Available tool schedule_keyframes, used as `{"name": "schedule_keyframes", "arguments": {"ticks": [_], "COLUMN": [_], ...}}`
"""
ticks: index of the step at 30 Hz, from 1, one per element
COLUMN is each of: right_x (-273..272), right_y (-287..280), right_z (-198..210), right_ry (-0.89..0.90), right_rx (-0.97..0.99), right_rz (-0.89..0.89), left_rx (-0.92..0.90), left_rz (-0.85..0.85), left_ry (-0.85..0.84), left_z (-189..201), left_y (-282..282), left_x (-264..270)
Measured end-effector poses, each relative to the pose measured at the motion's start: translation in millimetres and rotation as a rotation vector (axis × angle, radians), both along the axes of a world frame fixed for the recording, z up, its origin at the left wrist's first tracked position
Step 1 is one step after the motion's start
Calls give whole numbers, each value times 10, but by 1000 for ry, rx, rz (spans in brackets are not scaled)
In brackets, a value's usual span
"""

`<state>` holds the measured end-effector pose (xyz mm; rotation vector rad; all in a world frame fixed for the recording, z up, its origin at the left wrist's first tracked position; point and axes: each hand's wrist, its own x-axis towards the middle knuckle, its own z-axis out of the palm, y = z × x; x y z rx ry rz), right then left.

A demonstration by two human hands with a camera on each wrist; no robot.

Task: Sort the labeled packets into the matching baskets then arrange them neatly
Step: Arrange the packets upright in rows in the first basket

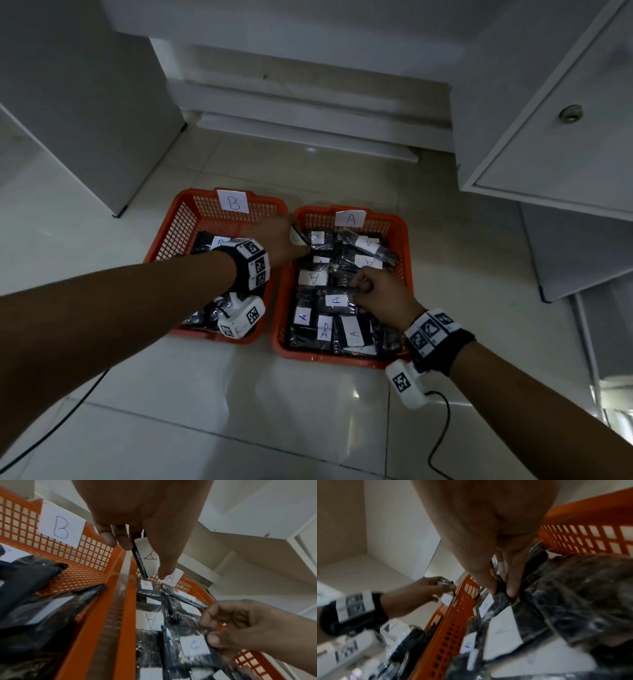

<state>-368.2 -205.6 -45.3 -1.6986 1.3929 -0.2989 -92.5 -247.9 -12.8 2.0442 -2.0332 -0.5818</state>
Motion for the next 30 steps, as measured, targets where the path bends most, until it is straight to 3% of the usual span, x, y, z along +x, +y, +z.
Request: {"name": "schedule_keyframes", "arguments": {"ticks": [5, 8, 11, 14, 21, 24, 27, 30], "right_x": [5, 34, 68, 87, 104, 23, -42, -56], "right_y": [48, 46, 16, 0, -57, -61, 19, 93], "right_z": [-5, 18, 43, 11, 46, 96, 72, -9], "right_ry": [291, 355, 314, 402, 356, 333, 421, 428], "right_rx": [-328, -412, -383, -390, -361, -315, -227, -197], "right_rz": [192, 233, 388, 539, 530, 638, 755, 740], "left_rx": [-20, 10, 7, 19, 40, 47, 50, 41], "left_rz": [-79, -97, -131, -162, -162, -144, -141, -144], "left_ry": [-53, -21, -5, -21, 39, 41, 44, 35], "left_z": [6, 6, 9, -21, -49, -67, -97, -99], "left_y": [23, -6, 1, 15, 23, 4, -3, 0], "left_x": [-98, -120, -162, -187, -129, -68, -32, -40]}}
